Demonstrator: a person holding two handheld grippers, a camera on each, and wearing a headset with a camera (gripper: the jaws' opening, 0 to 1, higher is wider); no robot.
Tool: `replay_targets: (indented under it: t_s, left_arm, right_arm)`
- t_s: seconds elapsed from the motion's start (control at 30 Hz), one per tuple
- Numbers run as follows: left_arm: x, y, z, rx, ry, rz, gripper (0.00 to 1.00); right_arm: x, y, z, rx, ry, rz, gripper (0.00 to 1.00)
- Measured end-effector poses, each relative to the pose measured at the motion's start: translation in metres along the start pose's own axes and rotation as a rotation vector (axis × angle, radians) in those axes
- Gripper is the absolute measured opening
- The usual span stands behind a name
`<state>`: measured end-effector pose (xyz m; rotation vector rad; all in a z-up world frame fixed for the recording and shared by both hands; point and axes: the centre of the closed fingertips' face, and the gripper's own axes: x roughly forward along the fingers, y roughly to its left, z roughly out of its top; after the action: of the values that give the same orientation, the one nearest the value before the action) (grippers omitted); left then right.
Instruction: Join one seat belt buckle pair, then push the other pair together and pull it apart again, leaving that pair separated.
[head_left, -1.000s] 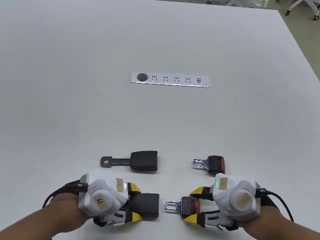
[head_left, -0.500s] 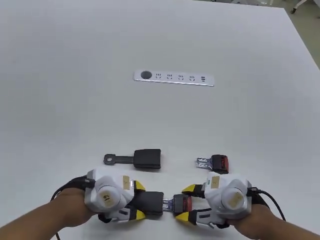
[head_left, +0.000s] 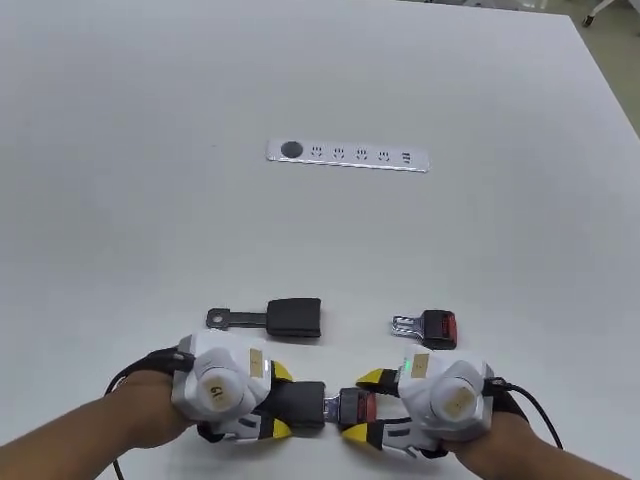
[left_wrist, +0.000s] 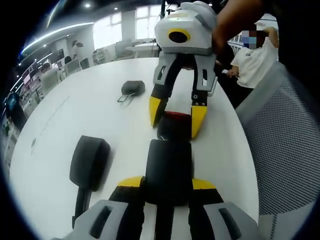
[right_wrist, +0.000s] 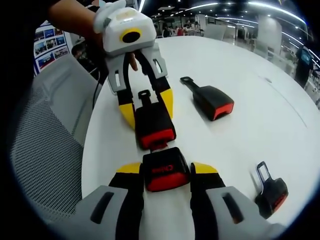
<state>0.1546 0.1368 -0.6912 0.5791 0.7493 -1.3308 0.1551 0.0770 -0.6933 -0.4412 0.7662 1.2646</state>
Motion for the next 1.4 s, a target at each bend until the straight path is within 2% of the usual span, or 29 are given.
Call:
replay_targets:
  t_s: [0.37,0.4,0.43,0.97,1.4]
  left_arm:
    - [0.0,0.0,0.0,0.035,0.017,-0.038,0.34]
    - [0.001,0.002,-0.002,0.041,0.023,-0.044,0.34]
    - [0.002,0.002,-0.002,0.043,0.021,-0.044,0.34]
    - [0.006,0.0,-0.002,0.073,0.017,-0.069,0.34]
    - [0.004,-0.005,-0.003,0.076,-0.027,-0.085,0.34]
  right_arm:
    - [0.01,0.003,0.009,-0.008,-0.005,0.01,0.35]
    - [0.01,0.002,0.012,-0.041,-0.01,0.01,0.35]
    - [0.009,0.004,0.011,-0.01,-0.005,0.009,0.35]
    - [0.003,0.005,0.012,-0.023,-0.013,0.017,0.35]
    - [0.0,0.008,0.006,-0.052,-0.029,0.031,0.35]
